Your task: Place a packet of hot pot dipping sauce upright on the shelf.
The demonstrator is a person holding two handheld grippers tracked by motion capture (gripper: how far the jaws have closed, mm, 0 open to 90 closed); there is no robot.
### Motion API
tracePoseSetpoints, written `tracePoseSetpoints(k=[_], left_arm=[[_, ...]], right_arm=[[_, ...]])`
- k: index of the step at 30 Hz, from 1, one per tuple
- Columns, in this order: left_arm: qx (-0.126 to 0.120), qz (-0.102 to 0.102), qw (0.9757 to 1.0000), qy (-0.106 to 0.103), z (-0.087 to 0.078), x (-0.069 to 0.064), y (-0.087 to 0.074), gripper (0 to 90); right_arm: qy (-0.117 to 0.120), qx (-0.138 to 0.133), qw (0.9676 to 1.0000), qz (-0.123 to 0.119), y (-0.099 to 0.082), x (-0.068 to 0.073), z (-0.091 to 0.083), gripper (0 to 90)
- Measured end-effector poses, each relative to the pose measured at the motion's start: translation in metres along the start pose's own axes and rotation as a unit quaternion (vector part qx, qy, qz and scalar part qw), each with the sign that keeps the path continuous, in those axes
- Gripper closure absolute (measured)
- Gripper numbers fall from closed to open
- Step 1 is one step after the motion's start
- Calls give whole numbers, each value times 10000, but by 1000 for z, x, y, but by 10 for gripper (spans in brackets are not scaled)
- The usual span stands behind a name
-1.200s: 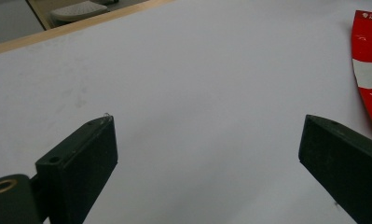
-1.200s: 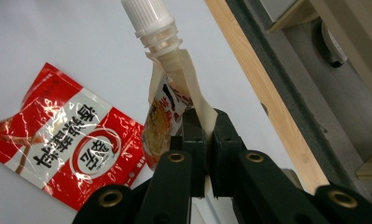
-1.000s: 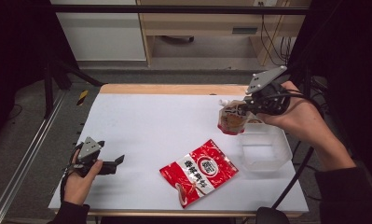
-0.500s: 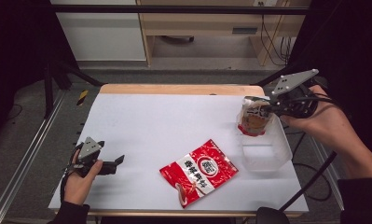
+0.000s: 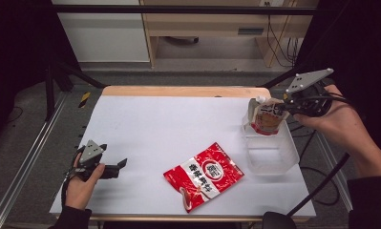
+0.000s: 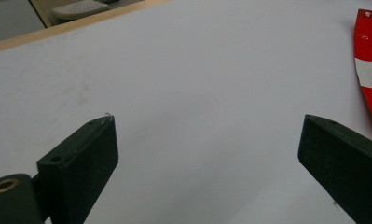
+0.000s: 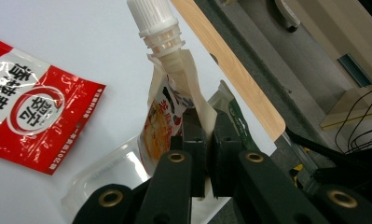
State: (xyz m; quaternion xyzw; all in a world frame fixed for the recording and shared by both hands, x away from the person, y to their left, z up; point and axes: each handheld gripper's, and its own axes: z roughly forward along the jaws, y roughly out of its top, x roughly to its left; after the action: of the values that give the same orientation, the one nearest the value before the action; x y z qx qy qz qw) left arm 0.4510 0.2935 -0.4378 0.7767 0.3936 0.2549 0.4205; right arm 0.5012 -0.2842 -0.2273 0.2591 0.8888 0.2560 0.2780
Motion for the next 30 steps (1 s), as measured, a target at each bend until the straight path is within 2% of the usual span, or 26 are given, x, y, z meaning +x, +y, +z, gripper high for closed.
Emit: tracePoseSetpoints(k=[12, 20, 30], left_arm=[[19, 24, 10000, -12, 0, 0, 0, 50], [35, 31, 10000, -28, 1, 0, 0, 50], [55, 42, 10000, -57, 2, -2, -1, 50]], right_arm=[[-197, 64, 9998, 18, -7, -12, 18, 873], [-92, 134, 9999, 28, -16, -15, 41, 873], [69, 72, 9999, 110, -29, -19, 61, 872]])
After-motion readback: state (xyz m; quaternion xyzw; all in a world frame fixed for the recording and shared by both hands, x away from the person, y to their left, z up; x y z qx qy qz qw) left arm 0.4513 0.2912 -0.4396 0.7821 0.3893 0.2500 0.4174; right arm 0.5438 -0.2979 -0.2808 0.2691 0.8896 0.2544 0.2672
